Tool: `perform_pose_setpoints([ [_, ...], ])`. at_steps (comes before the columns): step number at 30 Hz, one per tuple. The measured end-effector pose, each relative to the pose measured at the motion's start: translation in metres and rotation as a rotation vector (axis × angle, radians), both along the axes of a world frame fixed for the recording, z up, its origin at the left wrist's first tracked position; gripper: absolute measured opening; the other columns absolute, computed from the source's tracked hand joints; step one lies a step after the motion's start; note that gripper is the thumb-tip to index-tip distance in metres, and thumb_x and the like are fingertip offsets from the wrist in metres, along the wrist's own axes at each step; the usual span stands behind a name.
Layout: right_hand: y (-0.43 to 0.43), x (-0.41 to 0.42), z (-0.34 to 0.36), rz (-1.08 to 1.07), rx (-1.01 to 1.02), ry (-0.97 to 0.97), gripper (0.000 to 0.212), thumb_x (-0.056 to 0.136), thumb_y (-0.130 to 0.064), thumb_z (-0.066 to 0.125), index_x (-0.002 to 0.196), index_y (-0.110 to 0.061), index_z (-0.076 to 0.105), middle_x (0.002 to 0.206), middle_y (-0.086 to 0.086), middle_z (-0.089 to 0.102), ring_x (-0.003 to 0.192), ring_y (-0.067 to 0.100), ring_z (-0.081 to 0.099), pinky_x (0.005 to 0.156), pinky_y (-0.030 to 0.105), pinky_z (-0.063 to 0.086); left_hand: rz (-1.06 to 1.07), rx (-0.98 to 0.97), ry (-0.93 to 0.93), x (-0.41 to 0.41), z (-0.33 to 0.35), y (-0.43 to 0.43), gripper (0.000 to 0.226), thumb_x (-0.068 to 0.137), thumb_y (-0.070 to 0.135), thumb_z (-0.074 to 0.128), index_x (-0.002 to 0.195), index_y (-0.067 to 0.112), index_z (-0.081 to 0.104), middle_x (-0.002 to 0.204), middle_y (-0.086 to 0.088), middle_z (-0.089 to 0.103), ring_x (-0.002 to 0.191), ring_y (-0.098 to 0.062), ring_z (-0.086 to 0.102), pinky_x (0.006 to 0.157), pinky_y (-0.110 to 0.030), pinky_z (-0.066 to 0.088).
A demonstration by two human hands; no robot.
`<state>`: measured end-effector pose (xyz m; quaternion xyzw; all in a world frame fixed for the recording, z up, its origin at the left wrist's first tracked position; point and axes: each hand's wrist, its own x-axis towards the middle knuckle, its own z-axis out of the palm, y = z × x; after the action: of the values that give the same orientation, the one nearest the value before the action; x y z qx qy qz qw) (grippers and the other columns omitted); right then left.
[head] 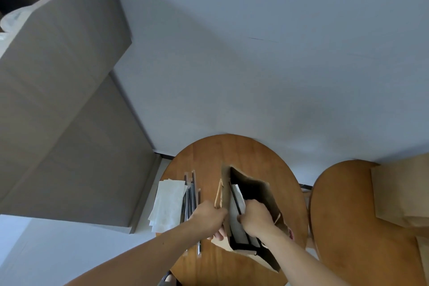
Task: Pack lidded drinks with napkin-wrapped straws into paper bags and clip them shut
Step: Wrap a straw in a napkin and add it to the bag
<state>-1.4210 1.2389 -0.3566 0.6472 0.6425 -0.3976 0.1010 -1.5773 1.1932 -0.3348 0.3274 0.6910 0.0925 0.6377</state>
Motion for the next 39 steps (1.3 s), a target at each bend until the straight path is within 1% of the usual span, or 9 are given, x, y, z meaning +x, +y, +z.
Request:
perform_pose_setpoints([
  [5, 0.018, -0.015, -0.022, -0.085, -0.11, -0.004, 0.003, 0.091, -0.019, 0.064, 0.091, -0.021, 0.062, 0.089, -0.003, 0.066, 0.08, 0.012, 0.062, 0.066, 0.024, 0.048, -0.023, 0.028, 0.004, -0.007, -0.005, -0.008, 0.033, 0.09, 0.027, 0.038, 0.093, 0.003, 0.061, 0.067, -0.006, 0.074, 0.06, -0.016, 0.071, 0.054, -0.021, 0.054],
  [17, 0.016, -0.025, -0.055, 0.017, 0.064, -0.203, 0.026, 0.086, -0.029, 0.071, 0.09, -0.027, 0.045, 0.072, -0.011, 0.047, 0.075, 0.014, 0.058, 0.057, 0.025, 0.038, 0.009, 0.047, 0.077, -0.02, -0.01, -0.012, 0.032, 0.092, 0.023, 0.043, 0.067, 0.012, 0.06, 0.056, -0.002, 0.068, 0.053, -0.01, 0.068, 0.053, -0.014, 0.049],
  [21, 0.017, -0.028, -0.04, 0.02, 0.093, -0.154, 0.026, 0.086, -0.025, 0.071, 0.103, -0.02, 0.052, 0.089, -0.004, 0.062, 0.085, 0.017, 0.065, 0.061, 0.025, 0.041, -0.026, 0.066, 0.091, -0.023, -0.01, -0.014, 0.032, 0.091, 0.026, 0.045, 0.067, 0.011, 0.061, 0.058, -0.004, 0.069, 0.055, -0.011, 0.067, 0.054, -0.016, 0.051],
  [25, 0.025, -0.03, -0.001, 0.141, 0.119, -0.111, 0.014, 0.091, -0.017, 0.062, 0.105, -0.014, 0.06, 0.102, 0.003, 0.066, 0.095, 0.022, 0.065, 0.068, 0.026, 0.047, -0.083, 0.125, 0.138, -0.02, -0.005, -0.011, 0.028, 0.093, 0.028, 0.05, 0.081, 0.009, 0.067, 0.069, -0.006, 0.071, 0.064, -0.014, 0.07, 0.071, -0.026, 0.06],
  [27, 0.029, -0.028, 0.03, 0.213, 0.168, -0.089, 0.008, 0.091, -0.023, 0.063, 0.094, -0.018, 0.058, 0.095, 0.001, 0.063, 0.09, 0.02, 0.064, 0.058, 0.022, 0.041, -0.09, 0.165, 0.168, -0.018, -0.003, -0.009, 0.021, 0.094, 0.027, 0.053, 0.093, 0.011, 0.066, 0.078, -0.008, 0.067, 0.07, -0.018, 0.069, 0.075, -0.031, 0.06],
  [29, 0.033, -0.018, 0.059, 0.255, 0.314, -0.034, 0.022, 0.089, -0.038, 0.065, 0.105, -0.023, 0.06, 0.102, -0.005, 0.063, 0.094, 0.016, 0.063, 0.057, 0.019, 0.037, -0.09, 0.191, 0.147, -0.015, 0.002, -0.007, 0.015, 0.092, 0.027, 0.055, 0.103, 0.018, 0.062, 0.091, -0.01, 0.068, 0.08, -0.024, 0.07, 0.08, -0.037, 0.059],
  [33, 0.038, 0.019, 0.094, 0.038, 0.5, 0.182, 0.043, 0.091, -0.049, 0.059, 0.128, -0.028, 0.057, 0.123, -0.013, 0.059, 0.111, 0.009, 0.058, 0.081, 0.022, 0.044, -0.124, 0.249, 0.121, -0.011, 0.006, -0.005, 0.052, 0.086, 0.035, 0.062, 0.134, 0.033, 0.045, 0.119, -0.001, 0.064, 0.1, -0.021, 0.067, 0.088, -0.036, 0.058],
  [36, 0.026, 0.043, 0.085, -0.168, 0.319, 0.204, 0.047, 0.098, -0.053, 0.045, 0.132, -0.021, 0.053, 0.122, -0.007, 0.062, 0.107, 0.011, 0.06, 0.078, 0.023, 0.044, -0.184, 0.239, 0.067, -0.009, 0.003, -0.008, 0.076, 0.077, 0.039, 0.07, 0.145, 0.034, 0.037, 0.133, 0.007, 0.055, 0.108, -0.015, 0.062, 0.093, -0.034, 0.056],
  [39, 0.004, 0.052, 0.059, -0.279, -0.039, 0.299, 0.04, 0.101, -0.049, 0.038, 0.118, -0.018, 0.057, 0.099, -0.002, 0.064, 0.089, 0.015, 0.065, 0.075, 0.034, 0.058, -0.272, 0.181, 0.011, -0.002, 0.0, -0.016, 0.09, 0.066, 0.044, 0.076, 0.145, 0.035, 0.035, 0.139, 0.008, 0.049, 0.105, -0.015, 0.064, 0.09, -0.031, 0.057],
])
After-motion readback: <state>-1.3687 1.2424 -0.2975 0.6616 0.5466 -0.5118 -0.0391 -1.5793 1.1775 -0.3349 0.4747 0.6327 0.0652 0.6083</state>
